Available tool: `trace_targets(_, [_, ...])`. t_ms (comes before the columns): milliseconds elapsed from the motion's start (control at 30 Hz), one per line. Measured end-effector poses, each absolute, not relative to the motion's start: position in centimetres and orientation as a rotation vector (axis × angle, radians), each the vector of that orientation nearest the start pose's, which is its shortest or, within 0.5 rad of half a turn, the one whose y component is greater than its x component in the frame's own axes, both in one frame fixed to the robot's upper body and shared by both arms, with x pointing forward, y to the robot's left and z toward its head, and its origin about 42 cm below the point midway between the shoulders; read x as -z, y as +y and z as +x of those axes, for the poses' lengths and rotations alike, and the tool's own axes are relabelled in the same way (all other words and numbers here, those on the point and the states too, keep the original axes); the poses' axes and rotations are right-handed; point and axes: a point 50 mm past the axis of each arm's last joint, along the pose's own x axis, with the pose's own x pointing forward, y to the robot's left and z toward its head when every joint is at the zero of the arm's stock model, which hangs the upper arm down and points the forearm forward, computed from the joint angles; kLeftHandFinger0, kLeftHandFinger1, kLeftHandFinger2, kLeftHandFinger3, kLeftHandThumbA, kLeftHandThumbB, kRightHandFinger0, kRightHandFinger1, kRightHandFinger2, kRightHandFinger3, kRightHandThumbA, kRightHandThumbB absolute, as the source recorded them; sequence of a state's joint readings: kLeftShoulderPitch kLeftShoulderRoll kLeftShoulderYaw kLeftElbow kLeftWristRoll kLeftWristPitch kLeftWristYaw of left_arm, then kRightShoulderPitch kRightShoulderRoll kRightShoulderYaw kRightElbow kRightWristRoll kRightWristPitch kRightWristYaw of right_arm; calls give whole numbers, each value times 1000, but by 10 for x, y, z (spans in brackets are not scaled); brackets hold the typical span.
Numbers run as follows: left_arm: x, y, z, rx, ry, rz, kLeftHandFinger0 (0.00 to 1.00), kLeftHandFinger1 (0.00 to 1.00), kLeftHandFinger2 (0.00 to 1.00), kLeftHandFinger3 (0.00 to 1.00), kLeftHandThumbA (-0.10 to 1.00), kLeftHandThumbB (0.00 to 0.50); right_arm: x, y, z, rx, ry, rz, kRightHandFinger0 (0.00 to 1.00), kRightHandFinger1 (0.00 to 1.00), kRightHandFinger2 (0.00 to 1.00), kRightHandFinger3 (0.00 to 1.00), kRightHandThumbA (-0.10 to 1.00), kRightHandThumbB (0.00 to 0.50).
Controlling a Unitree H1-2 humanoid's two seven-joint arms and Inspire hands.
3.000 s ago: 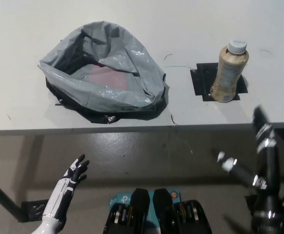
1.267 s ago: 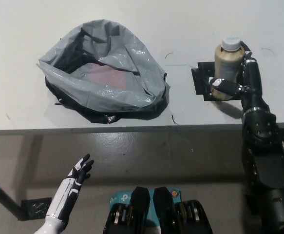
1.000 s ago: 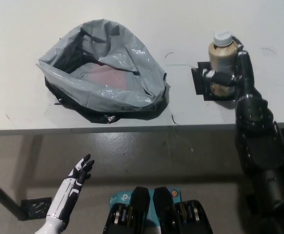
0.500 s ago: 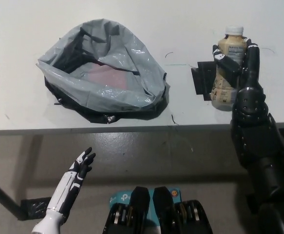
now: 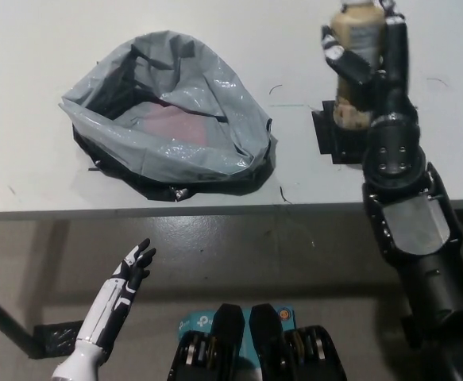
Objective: Use the right hand to pick up a bottle of protein shake and place it into a plastic bag on the left side
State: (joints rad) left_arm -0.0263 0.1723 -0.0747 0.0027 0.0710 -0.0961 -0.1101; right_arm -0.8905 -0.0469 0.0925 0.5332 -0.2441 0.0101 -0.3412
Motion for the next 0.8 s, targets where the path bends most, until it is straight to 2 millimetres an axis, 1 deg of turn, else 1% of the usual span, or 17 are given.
trace_targets(100, [-108, 238, 291, 201, -102, 247, 1000, 1000, 1000, 1000, 1000, 194, -319, -106, 508, 20, -491, -435, 0, 428, 807, 988, -100, 110])
trace_targets(133, [-108, 238, 291, 201, -102, 247, 1000, 1000, 1000, 1000, 1000, 187, -323, -95, 506, -16, -519, -477, 0, 409, 789, 979, -100, 139])
trace_targets(167, [-108, 238, 291, 201, -102, 247, 1000, 1000, 1000, 1000, 1000, 181, -327, -86, 505, -44, -543, -513, 0, 381, 762, 930, -100, 155])
trace_targets(200, [-108, 238, 291, 202, -102, 248, 1000, 1000, 1000, 1000, 1000, 189, -329, -80, 504, -61, -558, -534, 0, 371, 752, 924, -100, 152])
trace_targets(233, [-108, 238, 291, 202, -102, 248, 1000, 1000, 1000, 1000, 1000, 188, -335, -67, 502, -93, -596, -586, 0, 373, 754, 922, -100, 144])
trace_targets(267, [-108, 238, 291, 203, -101, 248, 1000, 1000, 1000, 1000, 1000, 179, -339, -59, 500, -112, -619, -612, 0, 381, 760, 930, -100, 158])
trace_targets(300, [-108, 238, 291, 204, -101, 248, 1000, 1000, 1000, 1000, 1000, 170, -342, -53, 499, -125, -636, -634, 0, 394, 777, 946, -100, 149])
trace_targets(333, [-108, 238, 291, 204, -101, 248, 1000, 1000, 1000, 1000, 1000, 170, -345, -43, 498, -148, -659, -672, 0, 413, 801, 964, -100, 165])
trace_targets(400, [-108, 238, 291, 207, -101, 248, 1000, 1000, 1000, 1000, 1000, 169, -350, -18, 500, -205, -698, -765, 0, 421, 826, 974, -100, 151])
trace_targets(467, [-108, 237, 291, 208, -101, 248, 1000, 1000, 1000, 1000, 1000, 162, -349, -3, 503, -237, -705, -828, 0, 408, 823, 912, -100, 186])
trace_targets(500, [-108, 237, 291, 209, -101, 248, 1000, 1000, 1000, 1000, 1000, 161, -348, 9, 505, -265, -711, -878, 0, 369, 827, 869, -100, 198])
trace_targets(567, [-108, 237, 290, 209, -100, 249, 1000, 1000, 1000, 1000, 1000, 164, -344, 29, 509, -309, -713, -961, 0, 342, 823, 860, -100, 202])
trace_targets(600, [-108, 237, 290, 209, -100, 249, 1000, 1000, 1000, 1000, 1000, 165, -343, 31, 509, -314, -714, -969, 0, 339, 838, 880, -100, 210])
trace_targets(667, [-108, 237, 290, 211, -100, 249, 1000, 1000, 1000, 1000, 1000, 173, -336, 49, 513, -350, -709, -1055, 0, 334, 834, 871, -100, 216])
trace_targets(700, [-108, 237, 290, 212, -100, 249, 1000, 1000, 1000, 1000, 1000, 180, -334, 53, 514, -357, -705, -1079, 0, 327, 820, 900, -100, 206])
trace_targets(767, [-108, 237, 290, 215, -100, 251, 1000, 1000, 1000, 1000, 1000, 196, -333, 61, 517, -369, -703, -1118, 0, 343, 855, 969, -100, 203])
trace_targets(800, [-108, 236, 290, 216, -100, 251, 1000, 1000, 1000, 1000, 1000, 200, -333, 63, 517, -370, -705, -1127, 0, 335, 845, 949, -100, 207])
